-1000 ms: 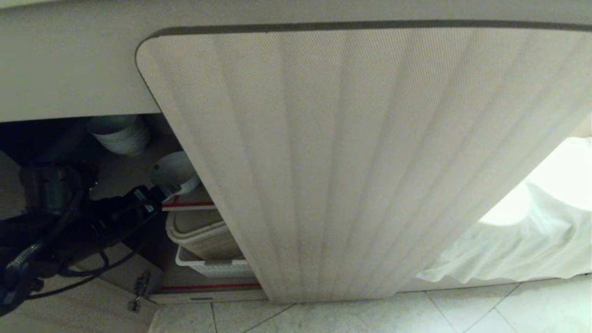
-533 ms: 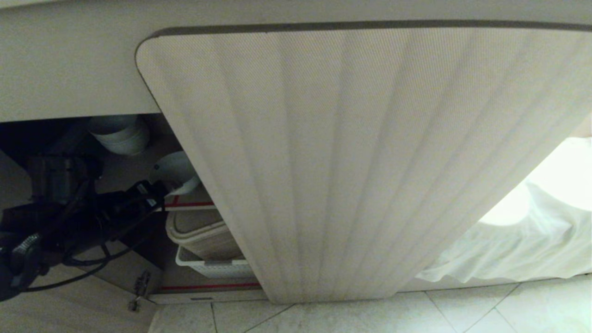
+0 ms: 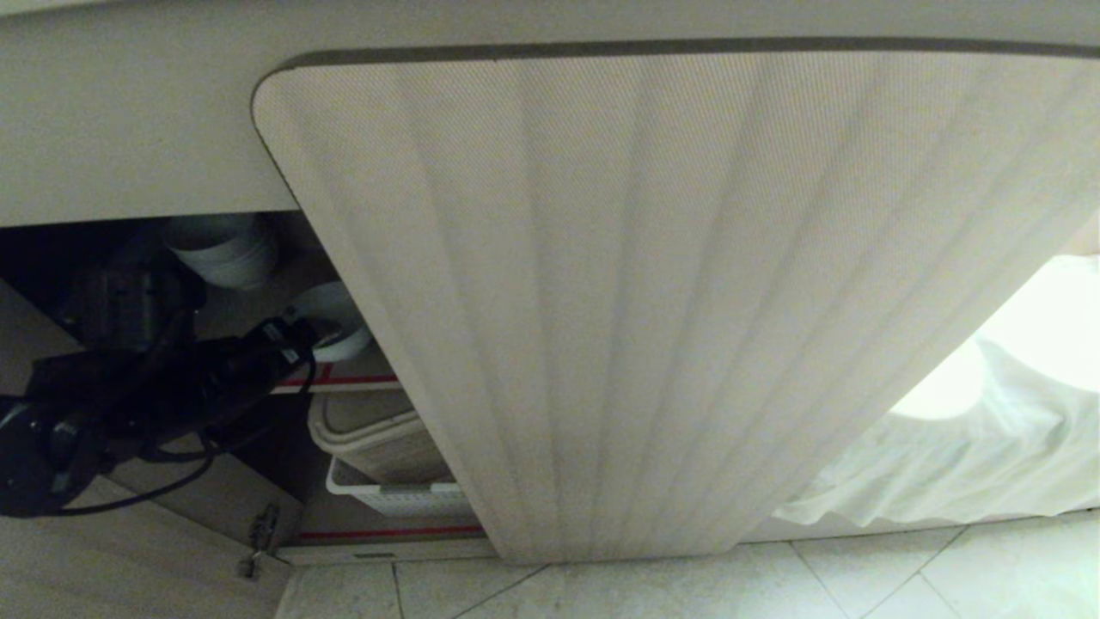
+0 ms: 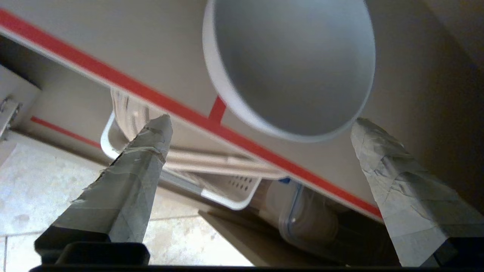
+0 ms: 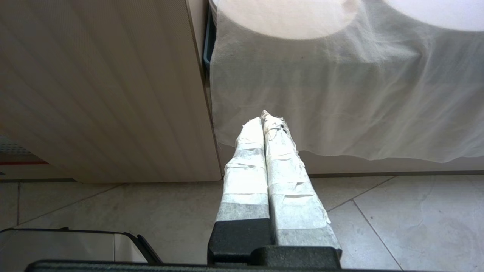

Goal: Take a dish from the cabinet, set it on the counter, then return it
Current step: Take the bowl from the cabinet

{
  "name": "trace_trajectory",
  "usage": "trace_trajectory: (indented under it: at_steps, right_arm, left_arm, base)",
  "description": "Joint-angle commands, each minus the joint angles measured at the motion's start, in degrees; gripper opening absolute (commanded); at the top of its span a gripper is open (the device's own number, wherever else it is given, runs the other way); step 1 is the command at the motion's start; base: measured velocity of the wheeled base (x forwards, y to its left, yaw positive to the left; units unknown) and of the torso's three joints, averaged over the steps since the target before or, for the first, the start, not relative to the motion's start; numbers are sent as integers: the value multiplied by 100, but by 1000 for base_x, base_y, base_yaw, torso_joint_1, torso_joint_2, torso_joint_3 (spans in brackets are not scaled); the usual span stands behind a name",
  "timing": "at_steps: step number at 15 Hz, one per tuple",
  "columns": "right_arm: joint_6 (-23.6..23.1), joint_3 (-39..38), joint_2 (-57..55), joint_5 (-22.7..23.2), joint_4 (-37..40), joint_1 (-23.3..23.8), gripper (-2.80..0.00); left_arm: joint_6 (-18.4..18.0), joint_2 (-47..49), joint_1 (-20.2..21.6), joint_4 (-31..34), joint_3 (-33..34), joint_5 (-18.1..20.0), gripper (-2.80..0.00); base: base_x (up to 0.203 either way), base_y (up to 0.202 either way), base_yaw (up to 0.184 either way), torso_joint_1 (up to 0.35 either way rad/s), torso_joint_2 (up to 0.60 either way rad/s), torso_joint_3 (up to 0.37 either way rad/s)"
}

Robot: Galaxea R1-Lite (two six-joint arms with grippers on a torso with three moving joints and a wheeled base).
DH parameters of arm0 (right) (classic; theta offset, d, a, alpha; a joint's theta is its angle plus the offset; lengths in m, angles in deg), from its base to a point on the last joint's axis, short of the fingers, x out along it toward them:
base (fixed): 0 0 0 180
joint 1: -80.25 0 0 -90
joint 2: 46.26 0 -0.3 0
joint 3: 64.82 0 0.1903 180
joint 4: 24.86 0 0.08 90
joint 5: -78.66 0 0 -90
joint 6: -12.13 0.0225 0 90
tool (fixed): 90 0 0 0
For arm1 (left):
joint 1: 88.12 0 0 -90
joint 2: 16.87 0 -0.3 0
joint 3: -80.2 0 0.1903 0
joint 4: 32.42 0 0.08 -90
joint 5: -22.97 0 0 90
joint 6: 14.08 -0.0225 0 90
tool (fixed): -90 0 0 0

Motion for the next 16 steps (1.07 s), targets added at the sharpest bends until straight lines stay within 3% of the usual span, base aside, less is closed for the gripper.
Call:
trace_trajectory:
  at_steps: [1,16]
  right_arm:
    - [-11,0,-9,1,0,-6,-280]
    - [-2,0,-9,1,0,-2,-280]
  left_arm:
    - [23,111,20,-18,-129,-3,0]
    - [23,391,223,342,-519,-46,0]
  base:
    - [0,0,0,0,0,0]
    - [0,0,0,0,0,0]
